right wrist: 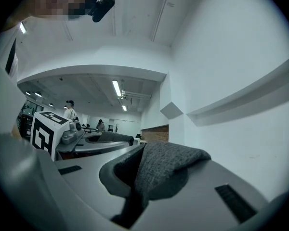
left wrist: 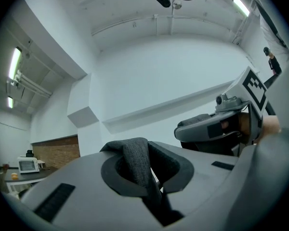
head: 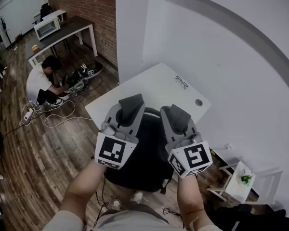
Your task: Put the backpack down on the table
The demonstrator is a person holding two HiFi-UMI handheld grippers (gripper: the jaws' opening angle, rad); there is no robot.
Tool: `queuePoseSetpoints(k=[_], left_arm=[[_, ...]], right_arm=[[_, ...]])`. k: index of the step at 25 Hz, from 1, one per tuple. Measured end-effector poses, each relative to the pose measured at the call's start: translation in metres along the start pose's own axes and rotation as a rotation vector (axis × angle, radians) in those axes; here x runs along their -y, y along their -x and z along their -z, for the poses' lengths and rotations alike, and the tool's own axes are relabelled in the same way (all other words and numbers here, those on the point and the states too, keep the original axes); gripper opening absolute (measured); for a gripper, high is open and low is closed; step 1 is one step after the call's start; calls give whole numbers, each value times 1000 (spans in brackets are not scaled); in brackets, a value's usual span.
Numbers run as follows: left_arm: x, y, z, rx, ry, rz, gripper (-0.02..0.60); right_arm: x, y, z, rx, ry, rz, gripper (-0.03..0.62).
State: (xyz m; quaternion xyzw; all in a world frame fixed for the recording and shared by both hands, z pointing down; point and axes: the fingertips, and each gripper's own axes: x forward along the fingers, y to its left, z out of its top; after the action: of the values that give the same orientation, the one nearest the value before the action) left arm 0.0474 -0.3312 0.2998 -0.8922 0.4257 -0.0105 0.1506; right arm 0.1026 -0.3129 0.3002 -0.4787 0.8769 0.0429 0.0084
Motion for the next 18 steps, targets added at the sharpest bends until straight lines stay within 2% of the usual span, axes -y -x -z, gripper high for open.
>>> queuePoseSetpoints(k=[11, 18], left_arm=[[-11, -42, 42, 5, -16, -33, 45], [-10, -62, 88, -75, 22, -56, 46]], right_arm=[[33, -35, 47, -48, 109, 3, 40], [51, -50, 89, -116, 133, 9, 41]])
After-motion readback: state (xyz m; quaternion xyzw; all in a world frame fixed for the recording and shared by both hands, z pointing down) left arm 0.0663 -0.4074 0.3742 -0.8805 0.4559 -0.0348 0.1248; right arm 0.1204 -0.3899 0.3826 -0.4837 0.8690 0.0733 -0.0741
